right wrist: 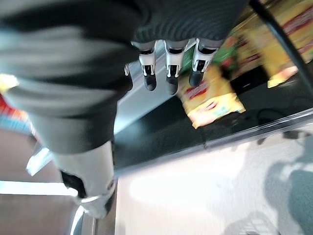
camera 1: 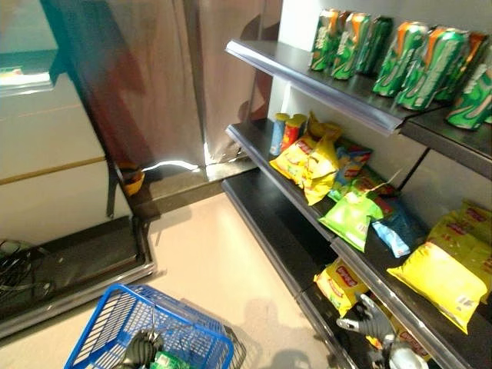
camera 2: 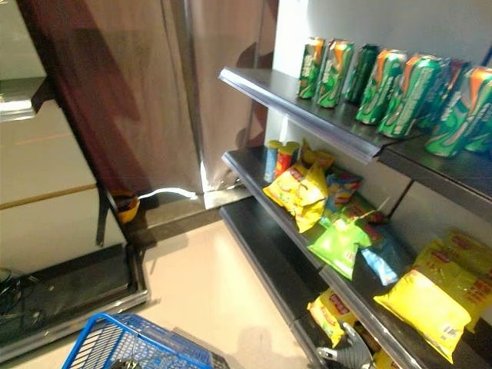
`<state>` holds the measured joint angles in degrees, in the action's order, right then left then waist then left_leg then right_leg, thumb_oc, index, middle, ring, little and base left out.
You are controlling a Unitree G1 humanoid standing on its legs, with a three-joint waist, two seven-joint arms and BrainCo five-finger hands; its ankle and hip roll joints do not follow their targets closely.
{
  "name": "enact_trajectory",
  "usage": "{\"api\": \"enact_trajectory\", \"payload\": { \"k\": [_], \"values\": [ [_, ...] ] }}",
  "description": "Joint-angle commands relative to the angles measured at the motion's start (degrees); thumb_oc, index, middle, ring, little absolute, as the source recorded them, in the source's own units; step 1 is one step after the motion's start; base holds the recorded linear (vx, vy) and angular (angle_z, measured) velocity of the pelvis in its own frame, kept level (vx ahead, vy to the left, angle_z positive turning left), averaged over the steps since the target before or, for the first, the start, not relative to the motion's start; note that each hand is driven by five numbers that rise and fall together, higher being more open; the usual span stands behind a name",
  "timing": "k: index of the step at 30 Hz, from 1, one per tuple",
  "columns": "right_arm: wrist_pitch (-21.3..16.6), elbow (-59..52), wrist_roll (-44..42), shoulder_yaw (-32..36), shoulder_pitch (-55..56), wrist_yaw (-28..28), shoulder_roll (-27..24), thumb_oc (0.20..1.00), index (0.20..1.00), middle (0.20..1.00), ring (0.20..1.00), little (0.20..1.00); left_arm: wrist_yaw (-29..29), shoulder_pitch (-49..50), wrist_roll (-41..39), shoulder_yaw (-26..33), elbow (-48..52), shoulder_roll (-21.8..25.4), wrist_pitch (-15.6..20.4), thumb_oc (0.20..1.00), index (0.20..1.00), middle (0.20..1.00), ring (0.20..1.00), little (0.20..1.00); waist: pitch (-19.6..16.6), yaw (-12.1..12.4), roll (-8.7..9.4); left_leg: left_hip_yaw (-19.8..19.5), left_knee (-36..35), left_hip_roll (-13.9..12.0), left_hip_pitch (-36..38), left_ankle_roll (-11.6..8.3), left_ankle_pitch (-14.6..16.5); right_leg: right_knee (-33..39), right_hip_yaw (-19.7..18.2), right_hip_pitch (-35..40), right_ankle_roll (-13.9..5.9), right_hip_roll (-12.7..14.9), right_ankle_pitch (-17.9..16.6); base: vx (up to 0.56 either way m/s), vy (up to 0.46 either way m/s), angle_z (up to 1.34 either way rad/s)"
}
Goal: Pick up the snacks into the basket
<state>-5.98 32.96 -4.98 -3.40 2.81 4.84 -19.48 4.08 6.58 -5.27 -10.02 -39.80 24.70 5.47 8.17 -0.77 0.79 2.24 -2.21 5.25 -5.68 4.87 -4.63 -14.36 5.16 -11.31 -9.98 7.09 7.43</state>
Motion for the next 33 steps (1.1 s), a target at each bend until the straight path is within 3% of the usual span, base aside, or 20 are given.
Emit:
{"api": "enact_trajectory", "payload": {
  "k": [1,4,6,8,10,12,13,15,16,18,20,21,23,25,28,33],
  "values": [
    [-2.0,1.3,-2.6,1.4,-4.1,2.8,-2.4,1.0,1.0,1.0,1.0,1.0,0.3,-0.1,0.7,2.8,9.5,1.8,4.4,0.2,0.2,0.2,0.2,0.2,-0.2,-0.9,1.34,5.6,5.8,-6.2,4.1,-6.6,9.0,14.0,11.8,-1.8,-1.3,2.6,-14.5,0.21,-0.014,-0.9],
    [-1.5,1.0,-2.4,2.1,-3.3,3.1,-2.2,1.0,1.0,1.0,1.0,1.0,-0.5,0.2,1.4,2.3,9.6,1.3,4.2,0.2,0.2,0.2,0.2,0.2,-0.5,-1.7,1.36,7.3,5.6,-5.9,6.6,-6.63,10.6,13.9,13.3,-1.3,-1.14,2.9,-14.5,0.2,-0.074,-0.63],
    [-1.7,0.3,-3.0,2.6,-1.9,3.1,-2.3,1.0,1.0,1.0,1.0,1.0,-0.8,-0.5,2.2,1.2,9.0,0.5,4.2,0.2,0.2,0.2,0.2,0.2,-0.8,-2.6,1.18,7.6,6.3,-6.2,7.7,-7.15,11.6,13.0,10.8,-0.5,-0.25,2.1,-13.8,0.23,-0.136,0.0],
    [-2.1,0.0,-3.9,3.7,-0.3,3.6,-2.7,1.0,1.0,1.0,1.0,1.0,-0.8,-1.4,1.8,0.6,8.4,-0.1,4.1,0.2,0.2,0.2,0.2,0.2,-1.2,-3.3,-0.01,7.8,8.1,-8.1,9.2,-8.28,12.8,10.5,10.9,0.2,0.95,1.7,-12.1,0.26,-0.149,0.07],
    [-2.2,-0.7,-4.0,3.6,0.8,2.8,-3.1,1.0,1.0,1.0,1.0,1.0,-1.7,-1.7,1.2,-0.4,8.1,-0.8,4.4,0.2,0.2,0.2,0.2,0.2,-1.3,-4.0,-0.9,7.8,10.7,-9.6,9.6,-9.07,12.1,9.8,11.2,1.1,1.83,0.9,-10.6,0.25,-0.182,0.14],
    [-2.2,-1.3,-3.2,3.1,1.7,2.0,-3.8,1.0,1.0,1.0,1.0,1.0,-2.2,-1.9,0.8,-0.7,7.8,-1.5,4.4,0.2,0.2,0.2,0.2,0.2,-1.6,-4.3,-1.45,7.7,18.2,-11.9,8.7,-10.58,8.6,9.5,10.9,2.6,3.28,-0.8,-8.8,0.26,-0.257,0.02],
    [-2.4,-1.6,-3.2,2.3,1.9,1.7,-3.9,1.0,1.0,1.0,1.0,1.0,-1.9,-2.1,-0.1,-0.7,7.6,-2.0,4.4,0.2,0.2,0.2,0.2,0.2,-1.0,-3.9,-1.39,6.7,24.4,-12.9,6.9,-11.54,4.8,9.7,10.4,3.8,4.37,-1.9,-8.1,0.19,-0.27,-0.22],
    [-2.5,-2.2,-3.6,1.4,2.0,0.9,-4.4,1.0,1.0,1.0,1.0,1.0,-1.8,-2.6,-0.9,-1.2,7.6,-2.5,4.4,0.2,0.2,0.2,0.2,0.2,0.6,-2.7,-0.05,3.3,34.1,-12.5,1.9,-11.84,0.9,10.5,8.9,5.4,5.91,-2.3,-7.6,0.13,-0.234,-0.3],
    [-2.4,-2.3,-3.3,0.7,1.7,0.9,-5.0,1.0,1.0,1.0,1.0,1.0,-1.6,-3.2,-0.9,-1.9,7.2,-3.0,4.5,0.2,0.2,0.2,0.2,0.2,1.5,-2.0,0.61,1.3,36.2,-11.5,0.1,-11.34,1.1,10.9,7.9,6.0,6.34,-2.4,-7.3,0.13,-0.168,-0.61],
    [-2.2,-1.6,-3.5,0.2,0.8,1.3,-5.3,1.0,1.0,1.0,1.0,1.0,-1.3,-3.9,-1.2,-2.8,6.5,-3.7,4.3,0.2,0.2,0.2,0.2,0.2,2.1,-1.1,1.08,0.3,32.5,-10.4,-4.0,-10.13,3.4,12.6,6.2,7.7,5.83,-2.6,-7.0,0.16,-0.087,-0.85],
    [-2.3,-0.9,-4.0,-0.3,0.3,1.2,-5.3,1.0,1.0,1.0,1.0,1.0,-1.5,-3.9,-1.3,-3.6,6.2,-3.8,4.6,0.2,0.2,0.2,0.2,0.2,1.7,-0.5,0.8,-0.3,22.4,-11.2,-4.6,-9.61,4.6,13.6,4.9,8.4,4.62,-2.9,-6.7,0.22,0.041,-0.53],
    [-2.5,-0.8,-4.1,-0.6,0.2,1.2,-5.3,1.0,1.0,1.0,1.0,1.0,-1.6,-3.7,-1.3,-4.0,6.4,-3.7,4.7,0.2,0.2,0.2,0.2,0.2,1.6,-0.1,0.34,-0.9,16.3,-11.4,-4.3,-9.71,4.3,13.6,4.3,8.5,4.22,-3.2,-6.4,0.23,0.119,-0.64],
    [-2.8,-1.2,-4.0,-1.3,-0.2,1.3,-5.4,1.0,1.0,1.0,1.0,1.0,-1.3,-3.9,-1.2,-4.7,6.5,-3.6,4.8,0.2,0.2,0.2,0.2,0.2,1.9,1.3,-0.82,-6.0,8.3,-11.0,-6.2,-10.67,-0.1,13.5,2.7,9.1,3.84,-4.4,-5.5,0.23,0.117,-0.49],
    [-2.7,-0.7,-3.6,-2.0,-0.9,1.5,-5.4,1.0,1.0,1.0,1.0,1.0,-0.7,-4.6,-0.8,-5.2,5.0,-3.7,4.7,0.2,0.2,0.2,0.2,0.2,2.4,1.4,-1.52,-9.5,7.0,-10.9,-6.4,-11.95,-1.8,12.8,1.1,9.9,3.76,-4.4,-4.7,0.19,0.123,-0.49],
    [-2.6,-0.9,-3.5,-1.5,-0.6,0.6,-5.0,1.0,1.0,1.0,1.0,1.0,-1.3,-4.6,-0.2,-5.2,3.6,-4.0,4.9,0.2,0.2,0.2,0.2,0.2,1.7,0.8,-2.06,-7.6,7.5,-10.4,-4.6,-12.29,0.1,12.8,0.5,10.1,3.11,-3.3,-5.0,0.12,0.177,-0.56],
    [-3.2,-4.7,-5.0,-1.7,-0.5,-0.8,-3.8,1.0,1.0,1.0,1.0,1.0,-1.6,-4.4,0.2,-4.8,2.5,-3.2,5.2,0.2,0.2,0.2,0.2,0.2,0.7,0.6,-1.65,-6.3,5.2,-9.0,-1.2,-10.23,2.1,11.2,-1.2,9.7,2.07,-1.3,-5.4,0.11,0.214,-0.2]
  ]
}}
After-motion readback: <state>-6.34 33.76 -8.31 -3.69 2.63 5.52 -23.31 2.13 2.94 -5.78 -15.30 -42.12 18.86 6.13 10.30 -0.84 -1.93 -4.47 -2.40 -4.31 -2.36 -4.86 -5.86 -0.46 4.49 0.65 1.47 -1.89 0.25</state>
